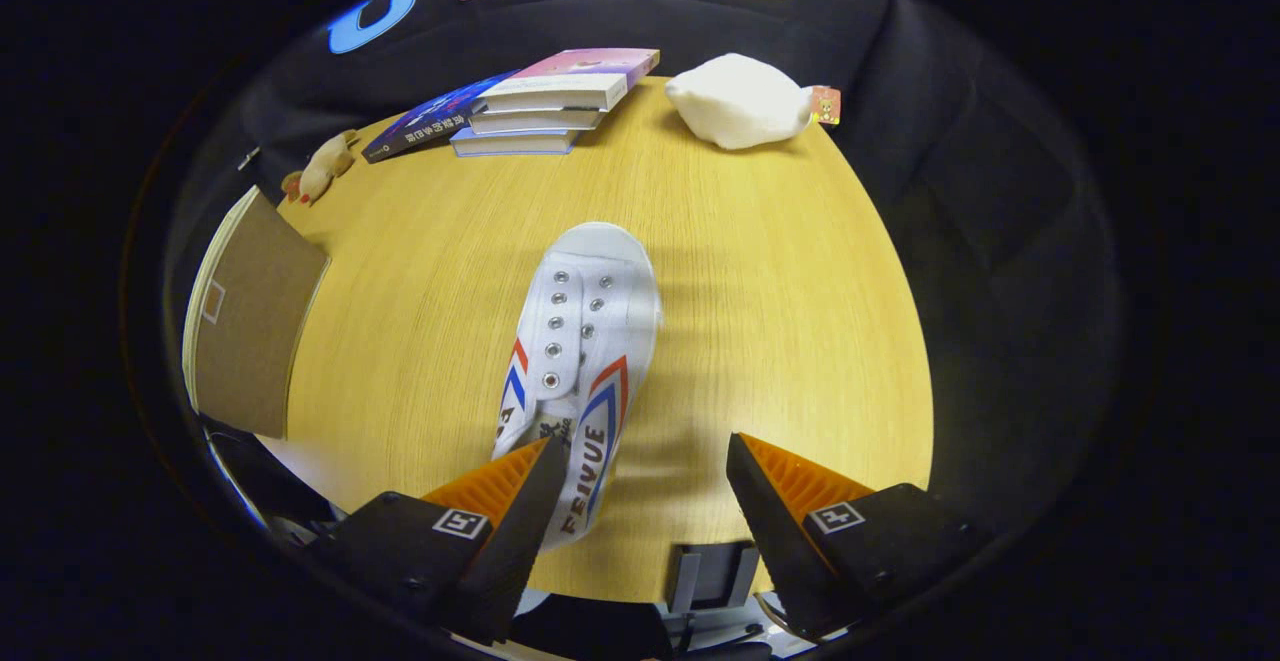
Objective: Open the storage box then place both shoes into the box .Put the left shoe in first, then the right shoe, with the right side of both shoes facing outward in a uniform manner.
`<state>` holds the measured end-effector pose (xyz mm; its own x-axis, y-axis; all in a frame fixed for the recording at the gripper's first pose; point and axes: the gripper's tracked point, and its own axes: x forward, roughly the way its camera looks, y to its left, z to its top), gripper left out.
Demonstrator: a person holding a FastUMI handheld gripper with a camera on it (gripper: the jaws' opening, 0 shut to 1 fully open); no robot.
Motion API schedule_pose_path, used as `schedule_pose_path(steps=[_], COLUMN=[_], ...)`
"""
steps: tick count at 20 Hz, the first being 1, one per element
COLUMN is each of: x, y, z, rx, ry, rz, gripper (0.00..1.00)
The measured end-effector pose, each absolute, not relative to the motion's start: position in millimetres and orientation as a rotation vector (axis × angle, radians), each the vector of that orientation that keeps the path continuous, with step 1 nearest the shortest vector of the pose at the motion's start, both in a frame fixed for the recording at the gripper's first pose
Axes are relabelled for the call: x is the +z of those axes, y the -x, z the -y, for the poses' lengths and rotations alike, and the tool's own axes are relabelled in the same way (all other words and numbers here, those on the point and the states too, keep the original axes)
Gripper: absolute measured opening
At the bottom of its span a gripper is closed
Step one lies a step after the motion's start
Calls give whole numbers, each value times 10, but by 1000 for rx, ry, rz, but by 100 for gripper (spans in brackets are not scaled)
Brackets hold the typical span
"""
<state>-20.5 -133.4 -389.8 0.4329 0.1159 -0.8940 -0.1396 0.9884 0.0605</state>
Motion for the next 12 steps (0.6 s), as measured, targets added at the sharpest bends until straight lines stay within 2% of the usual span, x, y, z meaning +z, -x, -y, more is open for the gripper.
schedule_pose_path(steps=[3,4,5,6,10,12], x=[-4025,-4049,-4068,-4083,-4107,-4111], y=[52,32,21,11,25,35], z=[1319,1252,1199,1136,1051,1046], rx=[150,165,178,192,189,199], ry=[26,8,-9,-20,-33,-77], rz=[-1121,-1128,-1138,-1141,-1166,-1181], gripper=[100,97,90,75,37,37])
